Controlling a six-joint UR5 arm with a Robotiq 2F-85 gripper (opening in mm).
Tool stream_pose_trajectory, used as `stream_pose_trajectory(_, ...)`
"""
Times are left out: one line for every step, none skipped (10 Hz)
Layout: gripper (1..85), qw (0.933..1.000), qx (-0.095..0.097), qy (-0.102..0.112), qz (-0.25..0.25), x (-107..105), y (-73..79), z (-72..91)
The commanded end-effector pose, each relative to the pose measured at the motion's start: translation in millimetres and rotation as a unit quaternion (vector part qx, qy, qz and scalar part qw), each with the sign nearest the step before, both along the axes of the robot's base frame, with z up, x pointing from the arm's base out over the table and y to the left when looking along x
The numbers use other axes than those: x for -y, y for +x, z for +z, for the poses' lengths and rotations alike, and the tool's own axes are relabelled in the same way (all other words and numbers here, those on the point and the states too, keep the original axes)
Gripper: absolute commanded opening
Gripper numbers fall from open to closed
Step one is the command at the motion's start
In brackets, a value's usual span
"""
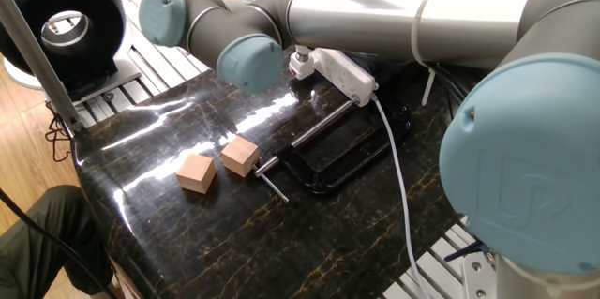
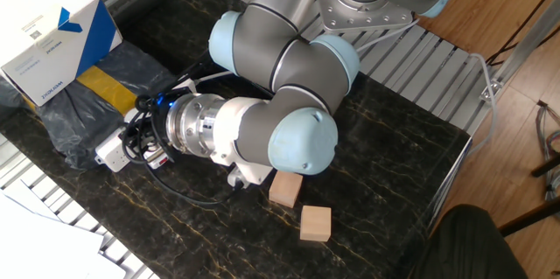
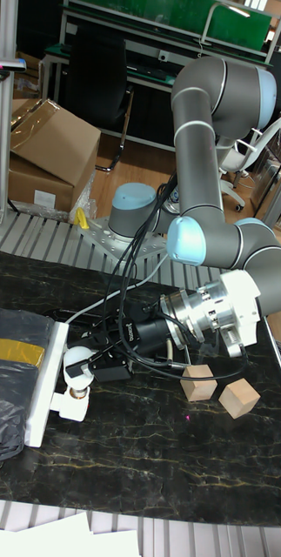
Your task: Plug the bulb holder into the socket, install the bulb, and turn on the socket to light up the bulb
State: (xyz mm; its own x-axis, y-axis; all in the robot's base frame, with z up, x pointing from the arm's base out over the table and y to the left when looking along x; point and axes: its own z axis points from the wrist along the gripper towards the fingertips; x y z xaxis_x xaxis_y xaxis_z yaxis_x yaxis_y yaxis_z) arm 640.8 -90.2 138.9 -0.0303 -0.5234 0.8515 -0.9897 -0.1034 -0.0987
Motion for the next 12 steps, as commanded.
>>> stream_pose_trajectory(50.3, 1.0, -0.003, 0.005, -0.001, 0.5, -0.3, -1.1)
stream_pose_trajectory(50.7, 1.0, -0.002, 0.004, 0.0, 0.9, 0.1, -0.6)
stream_pose_trajectory(51.0, 1.0, -0.003, 0.002, -0.001, 1.4, -0.3, 0.0)
stream_pose_trajectory(51.3, 1.0, -0.003, 0.002, -0.001, 1.4, -0.3, -0.1)
stream_pose_trajectory(51.3, 1.0, -0.003, 0.004, -0.002, 1.0, -0.7, -0.5)
stream_pose_trajectory(51.3, 1.0, -0.003, 0.007, -0.003, 0.2, -1.5, -1.9)
stream_pose_trajectory(51.3, 0.9999, -0.004, 0.009, -0.005, -0.6, -2.2, -2.5)
stream_pose_trajectory(51.3, 0.9999, -0.004, 0.013, -0.005, -2.1, -2.2, -2.2)
stream_pose_trajectory(51.3, 0.9997, -0.003, 0.024, -0.005, -5.0, -1.4, -4.0)
stream_pose_trajectory(51.3, 0.9992, -0.004, 0.04, -0.005, -8.7, 1.0, -6.6)
stream_pose_trajectory(51.3, 0.999, -0.005, 0.045, -0.003, -10.1, 3.0, -4.9)
stream_pose_trajectory(51.3, 0.9988, -0.005, 0.049, -0.001, -11.0, 4.8, -3.7)
